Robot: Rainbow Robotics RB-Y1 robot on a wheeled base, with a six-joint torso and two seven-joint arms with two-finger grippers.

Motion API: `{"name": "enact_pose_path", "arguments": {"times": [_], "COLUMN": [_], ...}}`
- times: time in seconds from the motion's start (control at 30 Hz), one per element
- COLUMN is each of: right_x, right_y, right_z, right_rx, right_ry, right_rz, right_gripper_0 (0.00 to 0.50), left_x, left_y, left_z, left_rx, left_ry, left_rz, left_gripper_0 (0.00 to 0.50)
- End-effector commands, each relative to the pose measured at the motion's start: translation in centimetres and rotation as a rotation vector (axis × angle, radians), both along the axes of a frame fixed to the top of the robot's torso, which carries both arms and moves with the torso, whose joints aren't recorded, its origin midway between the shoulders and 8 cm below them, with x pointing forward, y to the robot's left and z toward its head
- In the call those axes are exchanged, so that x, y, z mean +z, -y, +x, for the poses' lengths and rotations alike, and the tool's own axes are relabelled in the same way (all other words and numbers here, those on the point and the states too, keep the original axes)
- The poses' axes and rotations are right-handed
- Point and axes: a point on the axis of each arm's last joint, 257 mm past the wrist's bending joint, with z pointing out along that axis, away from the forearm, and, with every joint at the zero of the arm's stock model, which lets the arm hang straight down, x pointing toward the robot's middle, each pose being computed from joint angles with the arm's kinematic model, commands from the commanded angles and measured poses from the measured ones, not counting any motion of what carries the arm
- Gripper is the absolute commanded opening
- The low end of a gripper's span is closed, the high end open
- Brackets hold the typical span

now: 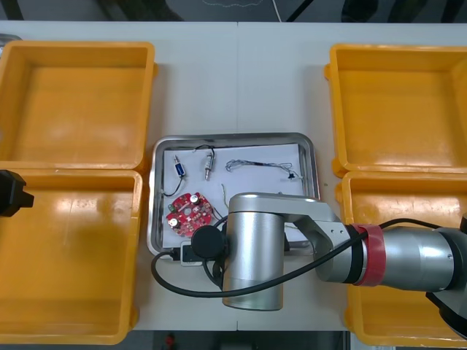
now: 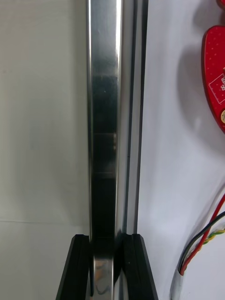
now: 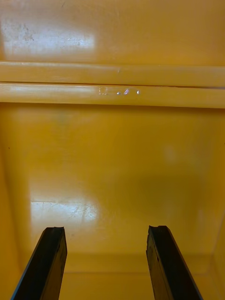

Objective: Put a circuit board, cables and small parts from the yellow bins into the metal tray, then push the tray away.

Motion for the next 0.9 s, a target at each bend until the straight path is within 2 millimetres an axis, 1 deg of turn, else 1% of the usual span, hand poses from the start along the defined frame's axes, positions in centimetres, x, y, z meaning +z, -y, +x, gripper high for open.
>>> {"name": "enact_pose_path", "arguments": {"times": [0.03,0.4,0.5,0.53,0.57,0.73,0.83,0.9], "right_x": [1.4,3.9,4.7,4.7,5.1,6.5,6.9,7.8], "right_y": [-0.7,-0.4,-0.3,-0.3,-0.2,-0.3,-0.3,-0.3], "right_z": [1.1,3.8,4.8,4.8,5.5,7.0,7.5,8.6], "right_rx": [-0.035,-0.049,-0.058,-0.058,-0.061,-0.070,-0.071,-0.078], "right_ry": [0.018,0.082,0.103,0.103,0.108,0.121,0.129,0.145], "right_rz": [0.051,0.053,0.047,0.047,0.041,0.030,0.024,0.017], "right_gripper_0": [0.000,0.000,0.000,0.000,0.000,0.000,0.000,0.000], "left_x": [1.4,1.4,1.4,1.4,1.4,1.4,1.4,1.4], "left_y": [-1.5,-1.5,-1.5,-1.5,-1.5,-1.5,-1.5,-1.5], "left_z": [-0.6,-0.6,-0.6,-0.6,-0.6,-0.6,-0.6,-0.6], "left_rx": [-0.052,-0.052,-0.052,-0.052,-0.052,-0.052,-0.052,-0.052], "left_ry": [0.015,0.015,0.015,0.015,0.015,0.015,0.015,0.015], "left_rz": [0.080,0.080,0.080,0.080,0.080,0.080,0.080,0.080], "left_gripper_0": [0.500,0.500,0.500,0.500,0.500,0.500,0.500,0.500]}}
